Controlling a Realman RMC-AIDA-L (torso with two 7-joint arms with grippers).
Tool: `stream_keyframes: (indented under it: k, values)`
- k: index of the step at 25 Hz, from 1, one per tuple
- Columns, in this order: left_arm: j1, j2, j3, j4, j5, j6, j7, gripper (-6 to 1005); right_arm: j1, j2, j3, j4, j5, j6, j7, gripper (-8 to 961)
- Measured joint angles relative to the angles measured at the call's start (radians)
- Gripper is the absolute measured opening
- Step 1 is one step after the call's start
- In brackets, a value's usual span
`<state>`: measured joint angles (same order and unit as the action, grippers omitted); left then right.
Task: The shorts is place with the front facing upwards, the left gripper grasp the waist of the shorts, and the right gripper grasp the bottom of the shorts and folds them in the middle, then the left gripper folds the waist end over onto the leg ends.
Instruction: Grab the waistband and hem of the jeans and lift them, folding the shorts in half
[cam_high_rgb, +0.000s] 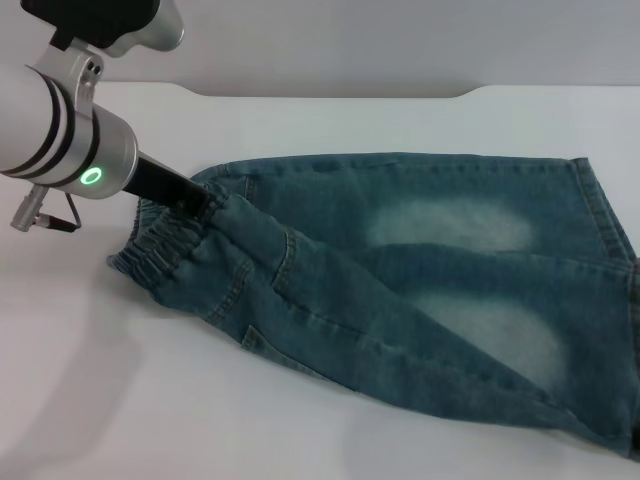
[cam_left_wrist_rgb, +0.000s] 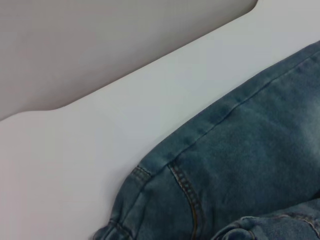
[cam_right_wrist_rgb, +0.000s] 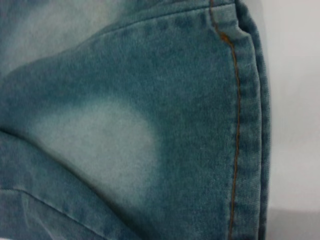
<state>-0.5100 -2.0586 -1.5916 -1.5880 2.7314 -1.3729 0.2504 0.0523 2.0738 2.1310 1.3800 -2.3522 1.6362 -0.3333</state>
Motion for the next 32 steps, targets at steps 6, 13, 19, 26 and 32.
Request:
stream_keyframes:
  k: [6, 13, 19, 26, 32]
  values:
    - [0.003, 0.000, 0.001, 0.000, -0.002, 0.000, 0.000, 85, -0.001, 0.000, -0.015, 0.007, -0.002, 0.001, -0.024, 248]
    - [0.005, -0.001, 0.003, 0.002, -0.003, 0.002, 0.000, 85, 0.000, 0.000, -0.012, 0.028, 0.019, 0.007, -0.043, 5]
    - [0.001, -0.003, 0.003, 0.012, -0.002, 0.004, 0.000, 85, 0.001, -0.001, -0.013, 0.067, 0.037, 0.009, -0.046, 21]
    - [0.001, -0.002, 0.004, 0.013, -0.002, 0.005, 0.000, 85, 0.015, -0.005, 0.062, 0.116, 0.037, 0.046, -0.004, 52]
    - [-0.003, -0.001, 0.004, 0.014, -0.001, 0.002, 0.000, 85, 0.027, -0.006, 0.054, 0.117, 0.003, 0.077, 0.004, 78]
